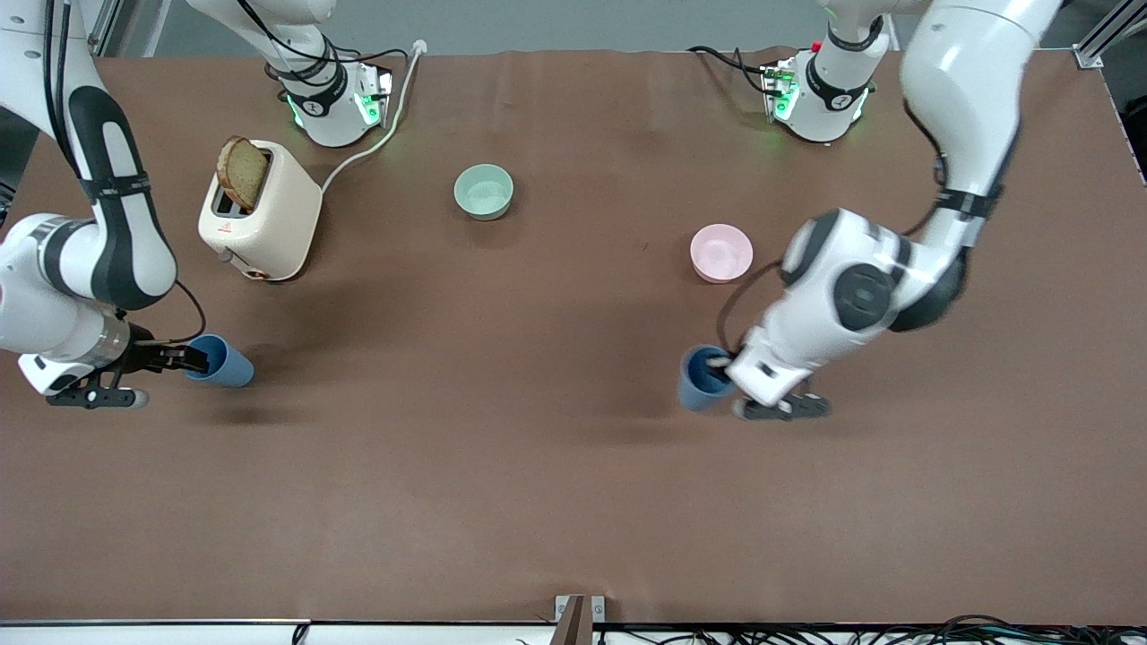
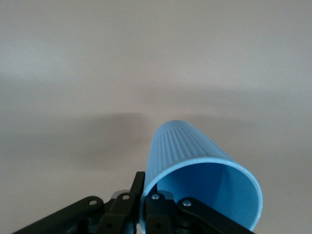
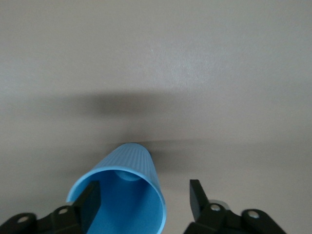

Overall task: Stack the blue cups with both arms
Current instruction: 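Grasp the cup with the left gripper and carry it toward the table center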

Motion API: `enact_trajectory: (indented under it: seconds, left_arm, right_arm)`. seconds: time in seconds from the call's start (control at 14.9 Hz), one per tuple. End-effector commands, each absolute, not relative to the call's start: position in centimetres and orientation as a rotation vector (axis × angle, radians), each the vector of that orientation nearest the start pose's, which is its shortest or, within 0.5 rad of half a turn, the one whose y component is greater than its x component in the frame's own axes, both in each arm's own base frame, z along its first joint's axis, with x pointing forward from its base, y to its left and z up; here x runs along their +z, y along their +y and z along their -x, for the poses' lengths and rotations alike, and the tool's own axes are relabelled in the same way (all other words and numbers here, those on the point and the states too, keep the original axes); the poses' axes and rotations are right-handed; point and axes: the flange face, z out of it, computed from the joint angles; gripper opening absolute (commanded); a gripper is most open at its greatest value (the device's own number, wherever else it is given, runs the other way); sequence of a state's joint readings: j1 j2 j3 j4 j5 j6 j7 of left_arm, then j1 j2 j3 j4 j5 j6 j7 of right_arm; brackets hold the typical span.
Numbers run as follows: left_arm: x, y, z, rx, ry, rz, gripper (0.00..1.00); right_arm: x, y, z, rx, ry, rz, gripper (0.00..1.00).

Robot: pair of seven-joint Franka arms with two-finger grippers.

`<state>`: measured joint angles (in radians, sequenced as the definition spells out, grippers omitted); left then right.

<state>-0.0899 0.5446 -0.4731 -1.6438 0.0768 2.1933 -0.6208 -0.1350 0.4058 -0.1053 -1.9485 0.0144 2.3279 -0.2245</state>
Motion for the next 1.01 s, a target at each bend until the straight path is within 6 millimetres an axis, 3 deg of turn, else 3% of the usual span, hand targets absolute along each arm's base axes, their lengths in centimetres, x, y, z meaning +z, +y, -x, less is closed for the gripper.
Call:
enact_trajectory:
  seconds: [0.0,0.07,0.13,0.27,0.4,0.67,0.81,0.87,0.94]
  left_arm:
    - [32.3,-40.2,-55.9,0.126,-0.223,3.289,0.0]
    - [31.6,-42.3,-54.4,0.149,-0.25,3.281,0.0]
    - [30.8,-44.6,-52.5,0.17,-0.258,3.27,0.0]
    - [29.0,-47.2,-50.3,0.149,-0.274,3.225,0.0]
    - [27.1,-49.4,-48.9,0.119,-0.291,3.189,0.0]
    - [25.1,-50.6,-49.3,0.14,-0.35,3.185,0.0]
    - [24.1,-51.0,-49.5,0.131,-0.36,3.216,0.02]
    - [23.9,-51.2,-49.6,0.124,-0.361,3.229,0.13]
    - [24.0,-51.2,-49.6,0.121,-0.352,3.231,0.42]
  right_arm:
    - [26.3,-15.8,-58.5,0.033,-0.04,3.176,0.76]
    - [26.3,-15.8,-58.4,0.035,-0.038,3.175,0.71]
    - [26.1,-15.5,-58.5,0.039,-0.044,3.174,0.57]
    - [25.9,-15.2,-58.5,0.04,-0.03,3.165,0.19]
    - [25.7,-15.0,-58.6,0.046,-0.028,3.162,0.04]
    - [26.0,-14.4,-58.7,0.057,-0.04,3.159,0.03]
    - [27.9,-13.3,-58.9,0.086,-0.065,3.15,0.03]
    - [29.5,-12.8,-59.2,0.095,-0.055,3.148,0.03]
    - [31.5,-12.1,-59.3,0.11,-0.033,3.143,0.03]
